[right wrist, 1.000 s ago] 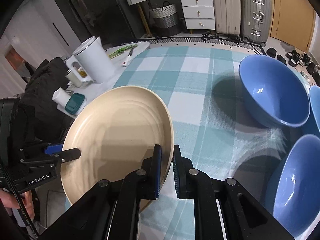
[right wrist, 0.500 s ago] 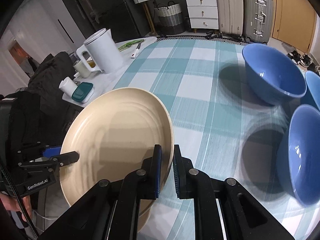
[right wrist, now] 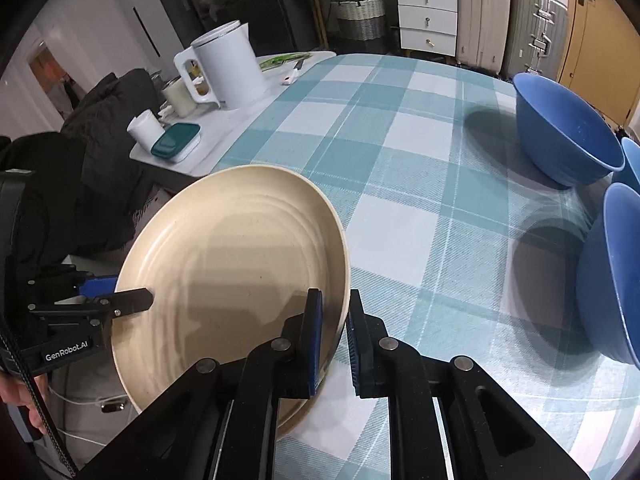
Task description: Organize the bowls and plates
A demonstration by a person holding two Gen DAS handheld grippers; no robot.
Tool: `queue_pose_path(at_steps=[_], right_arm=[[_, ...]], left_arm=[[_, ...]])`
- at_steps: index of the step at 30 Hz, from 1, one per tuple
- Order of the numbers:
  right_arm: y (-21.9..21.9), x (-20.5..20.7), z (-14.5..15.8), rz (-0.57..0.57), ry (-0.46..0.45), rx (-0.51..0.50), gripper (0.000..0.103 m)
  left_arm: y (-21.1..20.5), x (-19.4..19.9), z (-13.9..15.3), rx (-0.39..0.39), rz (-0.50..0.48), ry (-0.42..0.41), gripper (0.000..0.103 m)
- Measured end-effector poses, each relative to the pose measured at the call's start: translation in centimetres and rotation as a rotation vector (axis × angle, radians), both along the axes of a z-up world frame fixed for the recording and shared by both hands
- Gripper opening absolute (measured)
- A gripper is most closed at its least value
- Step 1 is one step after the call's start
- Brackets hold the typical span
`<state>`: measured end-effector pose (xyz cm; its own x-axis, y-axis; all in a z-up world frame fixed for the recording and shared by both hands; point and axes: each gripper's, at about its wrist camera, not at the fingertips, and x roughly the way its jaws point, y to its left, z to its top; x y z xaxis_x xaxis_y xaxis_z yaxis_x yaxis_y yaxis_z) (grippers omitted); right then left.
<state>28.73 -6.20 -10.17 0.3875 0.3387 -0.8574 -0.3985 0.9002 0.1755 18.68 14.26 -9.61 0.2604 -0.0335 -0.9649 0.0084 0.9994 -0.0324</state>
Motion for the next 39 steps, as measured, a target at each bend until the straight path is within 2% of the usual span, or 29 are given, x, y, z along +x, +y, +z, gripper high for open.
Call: queue_pose_path(at_steps=[11, 21, 27, 32, 39], right_arm=[[1.1, -0.8, -1.1, 0.03, 0.0, -0.033, 0.013], [1.9, -2.2, -1.0, 0.063, -0.062, -0.093, 0.013], [1.6, -2.4, -1.2, 0.062, -0.064, -0.099, 0.013], [2.1, -3.3, -1.0, 0.09, -0.11, -0.154, 0.015], [1.7, -3.3, -1.3, 0.084, -0.088, -0.133, 0.017]], left_arm=[[0.2, -1.0, -1.4, 0.029, -0.01, 0.011, 0.026], [-0.1, -1.7, -2.4, 0.054, -0.027, 0.014, 0.026], [-0.4, -1.9, -2.5, 0.067, -0.043, 0.011, 0.028], [-0.7, -2.0, -2.6, 0.082, -0.049, 0.004, 0.028], [-1.2, -2.2, -2.7, 0.111, -0.064, -0.007, 0.028]])
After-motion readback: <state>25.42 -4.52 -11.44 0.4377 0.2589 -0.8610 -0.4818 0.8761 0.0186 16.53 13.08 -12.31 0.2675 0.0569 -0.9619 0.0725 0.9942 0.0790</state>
